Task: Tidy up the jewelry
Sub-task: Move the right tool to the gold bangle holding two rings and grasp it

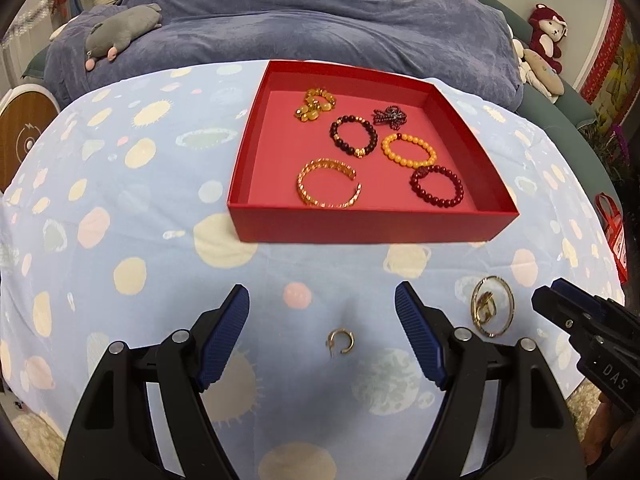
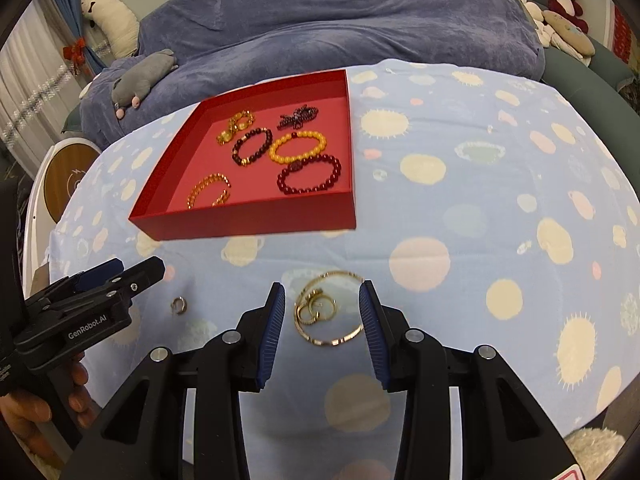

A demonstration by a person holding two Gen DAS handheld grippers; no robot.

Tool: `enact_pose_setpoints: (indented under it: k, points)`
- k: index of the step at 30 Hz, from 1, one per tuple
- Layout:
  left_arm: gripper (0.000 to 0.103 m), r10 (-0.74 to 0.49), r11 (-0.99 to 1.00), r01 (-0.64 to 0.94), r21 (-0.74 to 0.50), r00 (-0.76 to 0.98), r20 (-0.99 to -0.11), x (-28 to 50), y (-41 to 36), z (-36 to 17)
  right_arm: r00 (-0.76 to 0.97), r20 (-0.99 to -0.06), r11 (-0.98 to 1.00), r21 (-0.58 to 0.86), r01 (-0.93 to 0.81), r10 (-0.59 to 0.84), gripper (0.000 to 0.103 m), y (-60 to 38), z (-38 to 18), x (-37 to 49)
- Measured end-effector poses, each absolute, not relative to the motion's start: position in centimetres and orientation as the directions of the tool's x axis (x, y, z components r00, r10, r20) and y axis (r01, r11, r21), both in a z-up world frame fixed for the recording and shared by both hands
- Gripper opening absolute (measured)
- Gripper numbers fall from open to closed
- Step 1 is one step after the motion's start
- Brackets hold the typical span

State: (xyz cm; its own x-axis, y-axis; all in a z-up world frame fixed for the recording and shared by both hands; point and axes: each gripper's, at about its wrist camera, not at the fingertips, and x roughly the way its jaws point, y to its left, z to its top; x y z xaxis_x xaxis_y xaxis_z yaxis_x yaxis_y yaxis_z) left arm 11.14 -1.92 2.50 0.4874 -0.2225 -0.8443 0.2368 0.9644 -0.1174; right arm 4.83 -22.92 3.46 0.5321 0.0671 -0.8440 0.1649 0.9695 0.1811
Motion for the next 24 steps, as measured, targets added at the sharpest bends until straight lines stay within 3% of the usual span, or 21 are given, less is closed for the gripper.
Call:
enact_pose_setpoints:
  k: [24]
  points:
    - [0.071,-0.19,0.975,0.189,-0.114,0.456,-0.869,8.0,-0.9,-0.5,0.485,-0.871,0.964,0.193,0.183,0.082,0.038,-22.0,0.6,2.0]
